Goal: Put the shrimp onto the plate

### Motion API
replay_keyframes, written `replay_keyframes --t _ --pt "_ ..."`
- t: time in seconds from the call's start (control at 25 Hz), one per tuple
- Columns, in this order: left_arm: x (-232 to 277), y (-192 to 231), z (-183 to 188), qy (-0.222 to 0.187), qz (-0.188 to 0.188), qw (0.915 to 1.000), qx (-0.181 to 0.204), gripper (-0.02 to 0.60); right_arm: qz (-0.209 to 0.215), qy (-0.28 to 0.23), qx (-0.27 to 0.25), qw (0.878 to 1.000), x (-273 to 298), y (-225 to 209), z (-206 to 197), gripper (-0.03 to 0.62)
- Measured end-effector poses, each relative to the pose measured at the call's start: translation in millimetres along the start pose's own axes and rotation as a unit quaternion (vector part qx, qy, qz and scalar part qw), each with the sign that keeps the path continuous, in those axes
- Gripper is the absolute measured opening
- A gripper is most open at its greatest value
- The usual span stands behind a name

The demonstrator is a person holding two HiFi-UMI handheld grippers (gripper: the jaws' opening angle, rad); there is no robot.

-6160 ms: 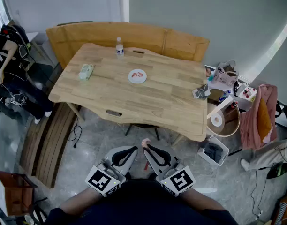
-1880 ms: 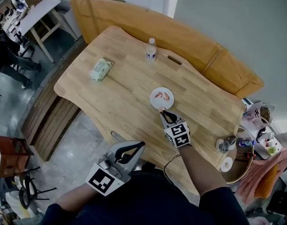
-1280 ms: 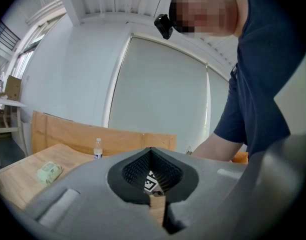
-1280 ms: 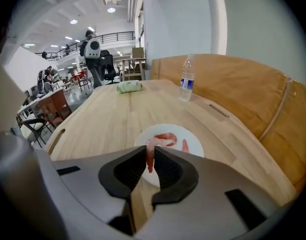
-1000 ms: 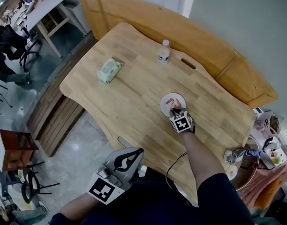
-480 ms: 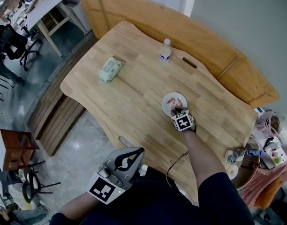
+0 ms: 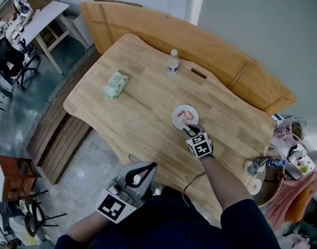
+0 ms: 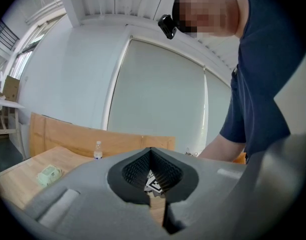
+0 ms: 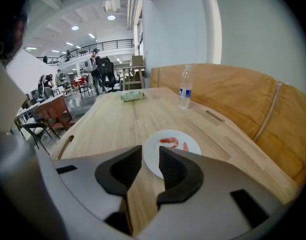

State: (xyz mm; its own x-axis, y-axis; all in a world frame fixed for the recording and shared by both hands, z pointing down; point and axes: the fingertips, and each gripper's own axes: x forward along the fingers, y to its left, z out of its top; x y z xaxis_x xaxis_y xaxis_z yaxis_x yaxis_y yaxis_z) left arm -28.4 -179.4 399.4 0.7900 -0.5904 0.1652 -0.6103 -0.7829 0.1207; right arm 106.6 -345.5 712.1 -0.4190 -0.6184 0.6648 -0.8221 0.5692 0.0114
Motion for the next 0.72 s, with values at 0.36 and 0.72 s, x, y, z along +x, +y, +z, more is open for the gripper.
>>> replay_keyframes --t 0.36,0.72 --pt "-20.8 -14.1 14.8 -0.029 -0.040 0.9987 0.012 -0.001 -0.004 -0.123 -0.024 0.992 -118.3 85.5 70.3 0.073" --pt "-33.3 -36.4 18.4 -0.060 -0.091 0.9939 0.021 -0.001 0.003 -0.235 0.010 0.972 -228.2 161.1 128.9 0.015"
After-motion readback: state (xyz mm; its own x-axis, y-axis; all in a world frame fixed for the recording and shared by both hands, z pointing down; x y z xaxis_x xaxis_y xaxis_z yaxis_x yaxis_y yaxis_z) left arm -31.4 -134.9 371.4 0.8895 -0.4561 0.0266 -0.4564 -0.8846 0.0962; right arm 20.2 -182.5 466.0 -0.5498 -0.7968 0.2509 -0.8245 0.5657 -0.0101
